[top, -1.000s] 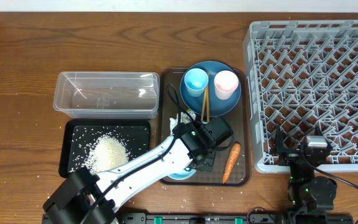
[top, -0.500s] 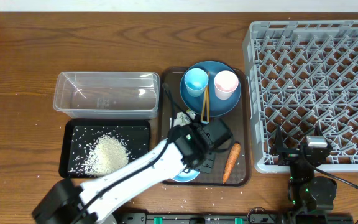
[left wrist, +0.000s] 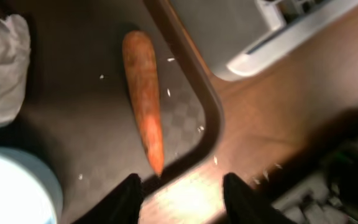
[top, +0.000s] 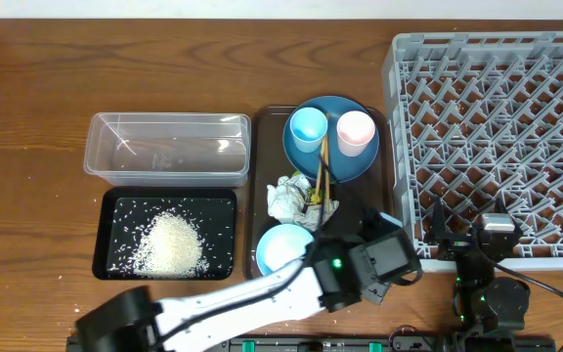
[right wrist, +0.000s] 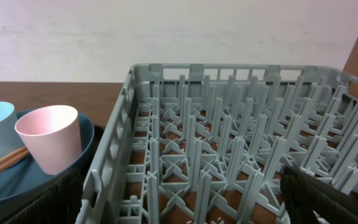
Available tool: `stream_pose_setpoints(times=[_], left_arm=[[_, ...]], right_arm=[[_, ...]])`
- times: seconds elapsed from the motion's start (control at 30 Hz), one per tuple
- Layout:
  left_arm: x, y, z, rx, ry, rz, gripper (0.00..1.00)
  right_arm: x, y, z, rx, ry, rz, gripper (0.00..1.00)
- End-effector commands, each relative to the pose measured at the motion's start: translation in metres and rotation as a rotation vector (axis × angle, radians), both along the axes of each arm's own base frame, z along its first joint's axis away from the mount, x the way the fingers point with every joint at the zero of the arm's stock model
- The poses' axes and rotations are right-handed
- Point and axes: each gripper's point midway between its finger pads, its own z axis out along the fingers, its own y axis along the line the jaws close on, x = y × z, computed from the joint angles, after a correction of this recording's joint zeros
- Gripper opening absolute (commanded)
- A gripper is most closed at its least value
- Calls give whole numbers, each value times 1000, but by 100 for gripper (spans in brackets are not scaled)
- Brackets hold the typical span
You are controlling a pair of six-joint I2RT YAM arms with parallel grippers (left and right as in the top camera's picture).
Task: Sort waste into correct bins and load items into the dishwasher rack
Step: 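Grasp the orange carrot with the left gripper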
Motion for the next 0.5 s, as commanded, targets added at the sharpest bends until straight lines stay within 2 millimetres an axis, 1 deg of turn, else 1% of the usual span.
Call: stream_pose_setpoints(times=[0.0, 0.1, 0.2, 0.33, 0.47], left_arm=[[14, -5, -14, 41, -62, 26, 47], [21, -10, -34, 69, -78, 33, 48], [23, -15, -52, 88, -73, 30, 48], [29, -12, -74, 145, -93, 44, 48], [29, -10, -91, 178, -87, 43, 48]], right_arm=[[0, 3, -2, -4, 5, 11, 99], [0, 3, -2, -4, 5, 11, 99], [0, 3, -2, -4, 5, 11, 99], [0, 3, -2, -4, 5, 11, 99], [0, 3, -2, -4, 5, 11, 99]])
